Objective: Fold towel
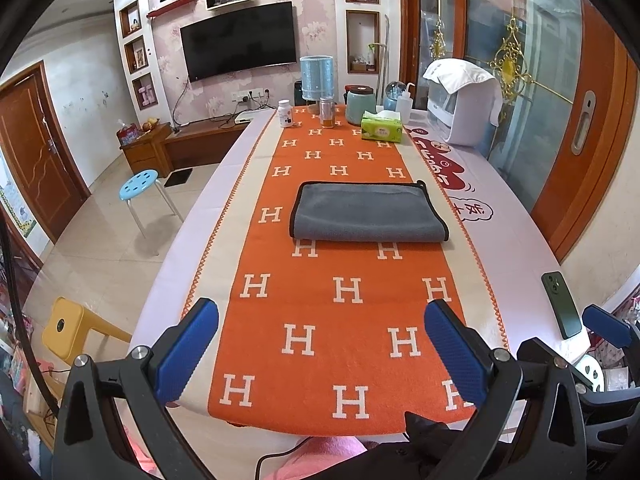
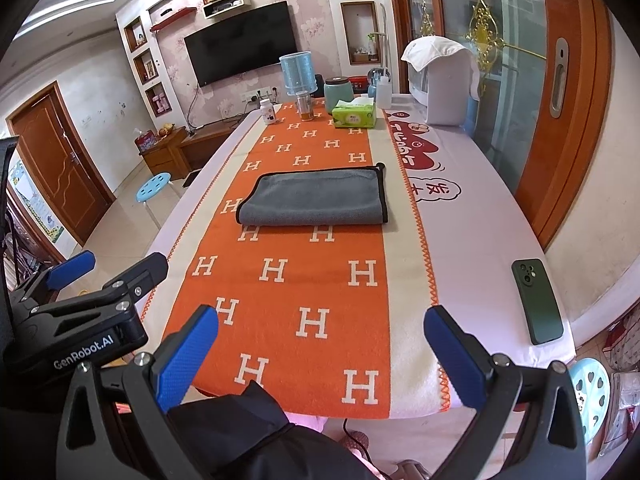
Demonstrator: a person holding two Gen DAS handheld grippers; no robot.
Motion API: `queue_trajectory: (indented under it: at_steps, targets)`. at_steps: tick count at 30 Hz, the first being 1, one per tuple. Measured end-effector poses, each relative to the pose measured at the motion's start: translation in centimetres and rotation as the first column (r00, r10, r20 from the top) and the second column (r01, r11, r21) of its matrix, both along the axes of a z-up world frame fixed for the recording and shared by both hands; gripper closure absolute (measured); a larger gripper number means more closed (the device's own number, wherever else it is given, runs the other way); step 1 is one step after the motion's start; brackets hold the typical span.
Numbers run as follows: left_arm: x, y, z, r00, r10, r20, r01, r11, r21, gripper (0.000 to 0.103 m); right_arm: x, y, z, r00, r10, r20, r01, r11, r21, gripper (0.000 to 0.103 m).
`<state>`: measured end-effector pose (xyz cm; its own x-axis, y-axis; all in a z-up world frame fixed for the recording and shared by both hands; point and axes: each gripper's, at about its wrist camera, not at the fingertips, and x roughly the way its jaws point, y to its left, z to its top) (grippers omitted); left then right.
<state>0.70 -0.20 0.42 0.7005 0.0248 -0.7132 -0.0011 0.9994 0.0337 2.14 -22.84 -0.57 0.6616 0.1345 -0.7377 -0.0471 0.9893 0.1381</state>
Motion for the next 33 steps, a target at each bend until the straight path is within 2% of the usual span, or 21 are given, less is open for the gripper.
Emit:
queue_trajectory:
  at_steps: [33]
  targets:
    - [0.4,0.4,-0.9,0.999,0.002,-0.04,-0.003,1.0,-0.023,0.001,-0.4,0.3,-0.9,0.999,0.007,-0.032,-0.007,1.0,0.006,0.0]
